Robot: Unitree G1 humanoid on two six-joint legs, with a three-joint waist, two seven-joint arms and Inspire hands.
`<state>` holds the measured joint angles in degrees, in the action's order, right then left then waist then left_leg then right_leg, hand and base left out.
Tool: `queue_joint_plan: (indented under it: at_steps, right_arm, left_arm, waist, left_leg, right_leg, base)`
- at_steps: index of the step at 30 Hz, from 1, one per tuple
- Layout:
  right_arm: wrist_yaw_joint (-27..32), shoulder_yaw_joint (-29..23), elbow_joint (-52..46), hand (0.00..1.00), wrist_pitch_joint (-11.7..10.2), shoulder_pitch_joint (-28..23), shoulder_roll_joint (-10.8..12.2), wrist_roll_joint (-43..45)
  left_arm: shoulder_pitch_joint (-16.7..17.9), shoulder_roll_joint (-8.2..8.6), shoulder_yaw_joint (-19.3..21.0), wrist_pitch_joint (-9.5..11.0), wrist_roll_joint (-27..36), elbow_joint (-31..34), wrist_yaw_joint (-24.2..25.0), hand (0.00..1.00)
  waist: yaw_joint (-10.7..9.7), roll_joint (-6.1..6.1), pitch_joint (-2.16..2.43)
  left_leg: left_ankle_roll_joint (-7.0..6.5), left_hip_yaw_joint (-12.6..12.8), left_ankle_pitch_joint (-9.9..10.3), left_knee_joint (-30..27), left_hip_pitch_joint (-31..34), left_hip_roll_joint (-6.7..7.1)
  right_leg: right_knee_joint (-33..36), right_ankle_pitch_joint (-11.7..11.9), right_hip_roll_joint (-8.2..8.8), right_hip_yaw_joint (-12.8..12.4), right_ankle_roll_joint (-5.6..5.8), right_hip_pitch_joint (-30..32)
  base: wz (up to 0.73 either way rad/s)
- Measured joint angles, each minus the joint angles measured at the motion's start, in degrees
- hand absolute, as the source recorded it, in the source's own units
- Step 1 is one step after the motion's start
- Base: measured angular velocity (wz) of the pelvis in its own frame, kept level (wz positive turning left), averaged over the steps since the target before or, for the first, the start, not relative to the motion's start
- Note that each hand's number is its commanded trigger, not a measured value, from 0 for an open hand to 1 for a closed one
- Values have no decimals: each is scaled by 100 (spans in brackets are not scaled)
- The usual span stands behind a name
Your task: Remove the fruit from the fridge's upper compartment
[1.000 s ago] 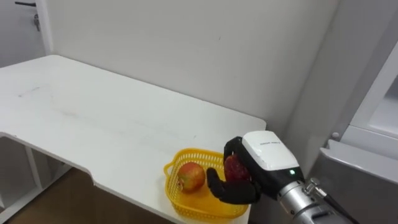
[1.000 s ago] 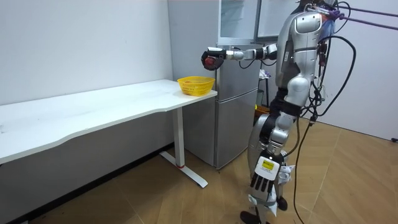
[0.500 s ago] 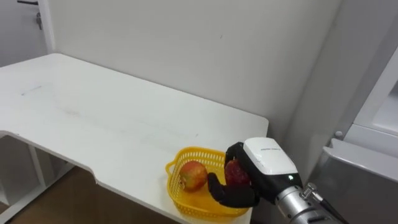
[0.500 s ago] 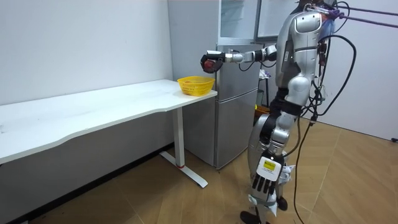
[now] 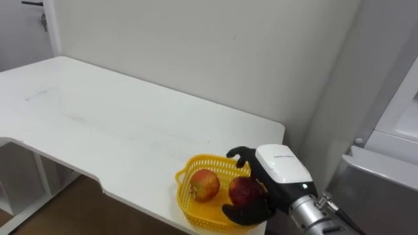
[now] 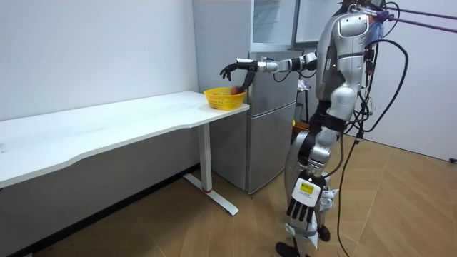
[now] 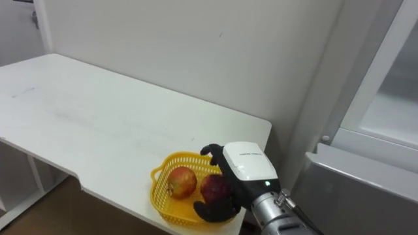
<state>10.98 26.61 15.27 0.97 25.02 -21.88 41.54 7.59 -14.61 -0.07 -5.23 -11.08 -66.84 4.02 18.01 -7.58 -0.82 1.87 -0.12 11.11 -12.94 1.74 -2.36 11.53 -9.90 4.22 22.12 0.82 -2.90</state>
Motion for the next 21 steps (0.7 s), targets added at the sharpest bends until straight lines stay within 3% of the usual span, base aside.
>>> queue_joint_plan:
  at_steps: [8,21]
  right_arm:
    - [0,0,-1,0,40,107,0,-6]
    - [0,0,-17,0,41,106,9,-6]
  left_arm:
    - [24,3,0,-67,-2,33,0,0]
    - [54,3,-1,-69,9,41,4,0]
  waist:
    - [16,-21,35]
    - [94,-14,29]
  left_leg:
    - [-1,0,-1,-7,-6,0]
    - [-1,-9,-1,-36,4,2]
  right_leg:
    - [2,0,0,2,0,-3]
    - [7,0,1,-5,0,-14]
  base:
    - [0]
    - [0]
